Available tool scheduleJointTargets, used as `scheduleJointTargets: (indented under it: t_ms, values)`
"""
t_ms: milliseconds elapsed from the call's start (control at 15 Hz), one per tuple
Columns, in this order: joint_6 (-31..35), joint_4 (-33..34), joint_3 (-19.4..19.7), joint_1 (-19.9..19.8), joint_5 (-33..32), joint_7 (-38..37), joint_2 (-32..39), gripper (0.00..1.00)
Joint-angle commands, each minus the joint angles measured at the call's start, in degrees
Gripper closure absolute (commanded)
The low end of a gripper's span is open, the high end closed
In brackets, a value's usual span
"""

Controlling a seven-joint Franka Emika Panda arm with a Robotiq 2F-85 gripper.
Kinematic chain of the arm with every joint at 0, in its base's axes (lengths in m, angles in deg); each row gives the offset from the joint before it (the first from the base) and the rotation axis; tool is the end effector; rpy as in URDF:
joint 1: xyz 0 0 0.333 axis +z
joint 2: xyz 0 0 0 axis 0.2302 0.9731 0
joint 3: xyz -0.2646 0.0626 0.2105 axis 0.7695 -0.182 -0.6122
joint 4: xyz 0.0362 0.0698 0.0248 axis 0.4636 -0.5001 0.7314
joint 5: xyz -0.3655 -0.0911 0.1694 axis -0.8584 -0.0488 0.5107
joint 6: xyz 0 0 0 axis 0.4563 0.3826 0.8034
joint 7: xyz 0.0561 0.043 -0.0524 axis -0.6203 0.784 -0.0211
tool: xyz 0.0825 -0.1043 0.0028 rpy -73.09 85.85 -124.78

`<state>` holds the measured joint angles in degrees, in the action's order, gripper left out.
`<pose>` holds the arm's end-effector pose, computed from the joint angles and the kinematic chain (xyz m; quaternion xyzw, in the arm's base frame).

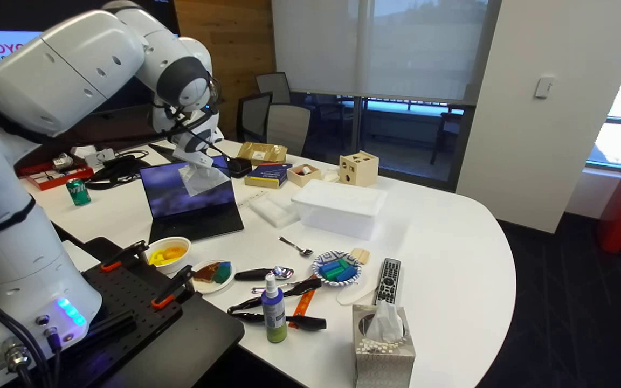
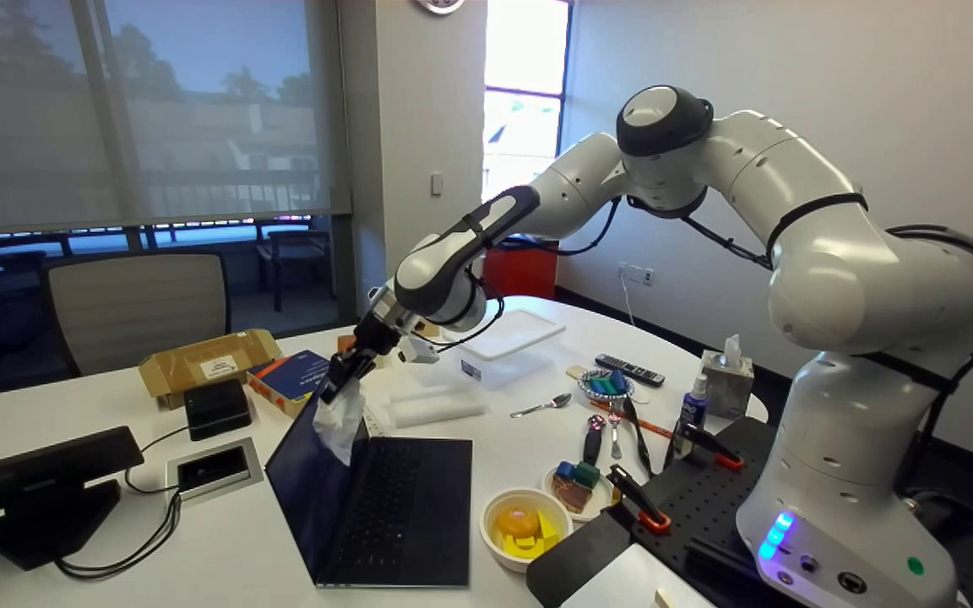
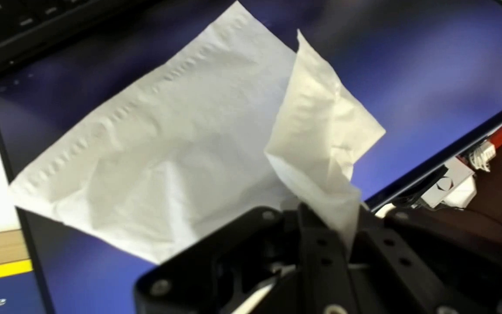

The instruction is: Open the laptop, press a button on the center of the keyboard and use the napkin to wipe the screen

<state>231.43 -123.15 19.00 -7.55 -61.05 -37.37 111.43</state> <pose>0.6317 0.2895 0.1311 -0.8999 -0.2599 -0.1729 0.3044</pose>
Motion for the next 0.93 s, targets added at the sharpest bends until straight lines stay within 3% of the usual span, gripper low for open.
scheduleJointTargets:
  t_ms: [0,467,867]
  values:
    - [-1.8,4.4,2.7,2.5,3.1,-0.9,-0.9,1.0]
    - [-2.0,10.3,10.1,7.4,6.7,-3.1,-0.8,1.0]
    - [0.2,12.8,21.5,15.2,9.1,-9.8,-1.8,1.0]
